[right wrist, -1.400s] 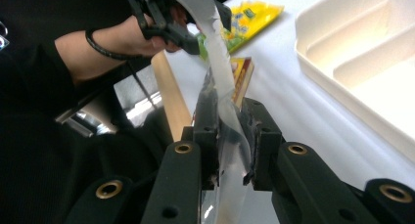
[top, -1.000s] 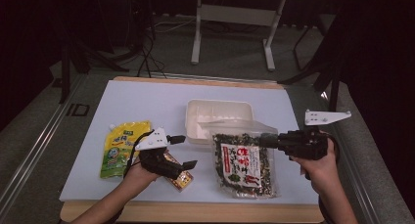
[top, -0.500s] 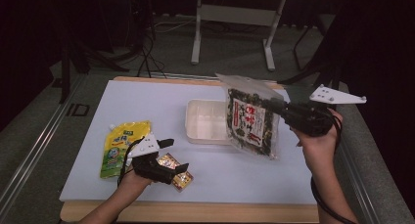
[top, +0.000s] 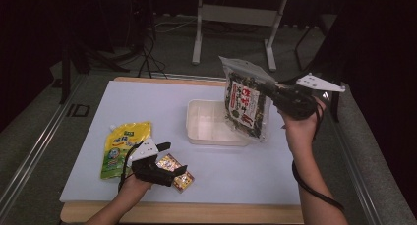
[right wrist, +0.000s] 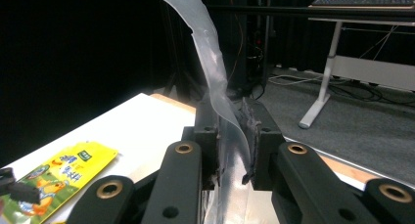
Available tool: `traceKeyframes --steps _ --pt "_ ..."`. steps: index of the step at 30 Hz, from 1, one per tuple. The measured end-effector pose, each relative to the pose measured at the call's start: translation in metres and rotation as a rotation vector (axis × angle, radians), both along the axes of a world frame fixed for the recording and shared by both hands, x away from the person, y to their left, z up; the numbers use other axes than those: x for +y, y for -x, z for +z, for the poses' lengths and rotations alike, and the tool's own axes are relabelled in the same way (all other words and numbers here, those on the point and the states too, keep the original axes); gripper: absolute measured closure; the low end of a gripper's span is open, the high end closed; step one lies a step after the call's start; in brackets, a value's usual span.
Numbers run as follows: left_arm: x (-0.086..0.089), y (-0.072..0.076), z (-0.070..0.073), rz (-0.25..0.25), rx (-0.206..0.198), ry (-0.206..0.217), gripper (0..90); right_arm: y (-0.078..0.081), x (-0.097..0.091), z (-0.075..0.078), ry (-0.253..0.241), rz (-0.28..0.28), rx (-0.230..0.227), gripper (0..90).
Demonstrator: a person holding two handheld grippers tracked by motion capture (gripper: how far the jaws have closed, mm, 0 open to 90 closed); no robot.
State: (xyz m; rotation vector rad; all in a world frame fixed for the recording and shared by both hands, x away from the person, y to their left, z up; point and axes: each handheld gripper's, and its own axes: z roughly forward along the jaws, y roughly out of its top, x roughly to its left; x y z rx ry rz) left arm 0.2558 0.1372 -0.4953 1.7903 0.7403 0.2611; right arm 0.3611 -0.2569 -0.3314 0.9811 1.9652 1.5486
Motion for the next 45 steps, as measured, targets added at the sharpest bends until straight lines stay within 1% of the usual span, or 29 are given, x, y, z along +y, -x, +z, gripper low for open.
traceKeyframes --steps 3,5,6,7,8,10,12,14,17,18,20,21,22,24,26,27,32,36,38,40,45 --pt "0.001 -0.001 -0.001 -0.003 0.001 0.003 0.9 -0.009 0.008 -0.007 0.024 -0.015 -0.006 78.6" --pt "0.0 -0.001 -0.002 0.0 -0.003 0.003 0.8 -0.016 0.013 -0.013 0.028 -0.008 -0.01 78.7" --pt "0.0 -0.001 -0.002 0.0 -0.003 0.003 0.9 -0.016 0.013 -0.013 0.028 -0.008 -0.01 78.7" --pt "0.0 -0.001 -0.002 0.0 -0.003 0.003 0.9 -0.02 0.015 -0.016 0.024 -0.002 -0.004 78.7" --pt "0.0 -0.001 -0.004 -0.003 -0.002 0.007 0.9 -0.025 0.019 -0.022 0.026 0.006 -0.012 78.7" --pt "0.0 -0.001 -0.004 -0.004 -0.002 0.006 0.8 -0.031 0.022 -0.029 0.023 0.0 -0.01 78.6" --pt "0.0 -0.001 -0.005 -0.004 -0.005 0.001 0.9 -0.036 0.025 -0.037 0.025 0.016 -0.02 78.6" --pt "0.0 -0.001 -0.005 -0.003 -0.005 0.003 0.9 -0.041 0.027 -0.044 0.015 0.016 -0.015 78.6" --pt "0.0 -0.001 -0.005 0.0 -0.011 0.007 0.9 -0.046 0.031 -0.055 0.021 0.024 -0.017 78.6" --pt "0.001 -0.001 -0.004 0.001 -0.012 0.008 0.9 -0.048 0.032 -0.059 0.022 0.04 -0.02 78.6" --pt "0.001 -0.001 -0.004 0.002 -0.013 0.009 0.9 -0.05 0.033 -0.065 0.041 0.035 -0.016 78.6" --pt "0.002 -0.001 -0.004 0.002 -0.013 0.007 0.8 -0.05 0.033 -0.067 0.036 0.044 -0.012 78.6" --pt "0.002 -0.002 -0.004 0.003 -0.016 0.006 0.9 -0.051 0.031 -0.068 0.032 0.043 -0.018 78.6" --pt "0.002 -0.002 -0.005 0.001 -0.012 0.006 0.9 -0.052 0.027 -0.07 0.027 0.051 -0.01 78.6" --pt "0.001 -0.002 -0.005 0.003 -0.011 0.007 0.9 -0.052 0.024 -0.073 0.027 0.046 -0.002 78.6" --pt "0.001 -0.002 -0.006 0.001 -0.008 0.008 0.9 -0.052 0.022 -0.074 0.019 0.053 -0.002 78.6" --pt "0.0 -0.002 -0.006 0.002 -0.008 0.004 0.9 -0.051 0.018 -0.077 0.041 0.045 0.0 78.4" --pt "0.001 -0.002 -0.007 0.0 -0.005 0.003 0.9 -0.051 0.016 -0.078 0.059 0.053 0.001 78.4" --pt "0.002 -0.002 -0.007 0.0 -0.001 0.009 0.9 -0.051 0.015 -0.08 0.058 0.053 0.002 78.3" --pt "0.002 -0.002 -0.007 -0.002 -0.002 0.004 0.9 -0.05 0.013 -0.081 0.056 0.053 0.0 78.2" --pt "0.003 -0.001 -0.006 -0.005 -0.002 0.009 0.9 -0.047 0.015 -0.08 0.085 0.051 -0.016 78.0"
